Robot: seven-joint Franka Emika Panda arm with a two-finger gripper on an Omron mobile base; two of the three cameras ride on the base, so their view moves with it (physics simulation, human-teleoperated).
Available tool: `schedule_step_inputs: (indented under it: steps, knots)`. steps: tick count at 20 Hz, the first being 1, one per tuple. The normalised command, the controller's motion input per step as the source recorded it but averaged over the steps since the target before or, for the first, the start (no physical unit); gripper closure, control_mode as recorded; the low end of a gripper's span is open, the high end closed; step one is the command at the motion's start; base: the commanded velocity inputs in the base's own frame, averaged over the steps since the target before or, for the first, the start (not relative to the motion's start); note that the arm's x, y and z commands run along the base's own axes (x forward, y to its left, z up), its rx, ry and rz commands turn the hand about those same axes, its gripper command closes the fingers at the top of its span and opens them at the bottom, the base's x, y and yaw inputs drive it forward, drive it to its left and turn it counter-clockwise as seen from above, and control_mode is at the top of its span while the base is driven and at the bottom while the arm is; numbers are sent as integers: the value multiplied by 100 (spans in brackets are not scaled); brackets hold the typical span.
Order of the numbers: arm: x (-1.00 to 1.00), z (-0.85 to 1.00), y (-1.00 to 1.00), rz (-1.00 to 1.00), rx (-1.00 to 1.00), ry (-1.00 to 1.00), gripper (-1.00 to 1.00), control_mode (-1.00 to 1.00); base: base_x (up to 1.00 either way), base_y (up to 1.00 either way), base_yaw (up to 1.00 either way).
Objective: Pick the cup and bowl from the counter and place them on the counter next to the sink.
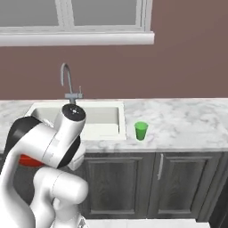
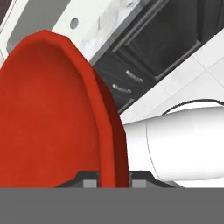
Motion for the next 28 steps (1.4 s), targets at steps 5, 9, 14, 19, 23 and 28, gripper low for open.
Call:
schedule_step_inputs:
  steps: [5, 9, 14, 19, 23, 28]
  knots:
    - [0, 0, 0, 0, 0, 0, 100, 100, 39, 84, 0]
    - [0, 0, 0, 0, 0, 0, 100, 100, 67, 79, 0]
    - [0, 0, 0, 0, 0, 0, 100, 100, 68, 55, 8]
    - [0, 0, 0, 0, 0, 0, 100, 100, 58, 53, 12]
    - [0, 0, 0, 0, 0, 0, 100, 100, 3, 91, 16]
    - [0, 0, 0, 0, 0, 0, 100, 100, 8, 86, 17]
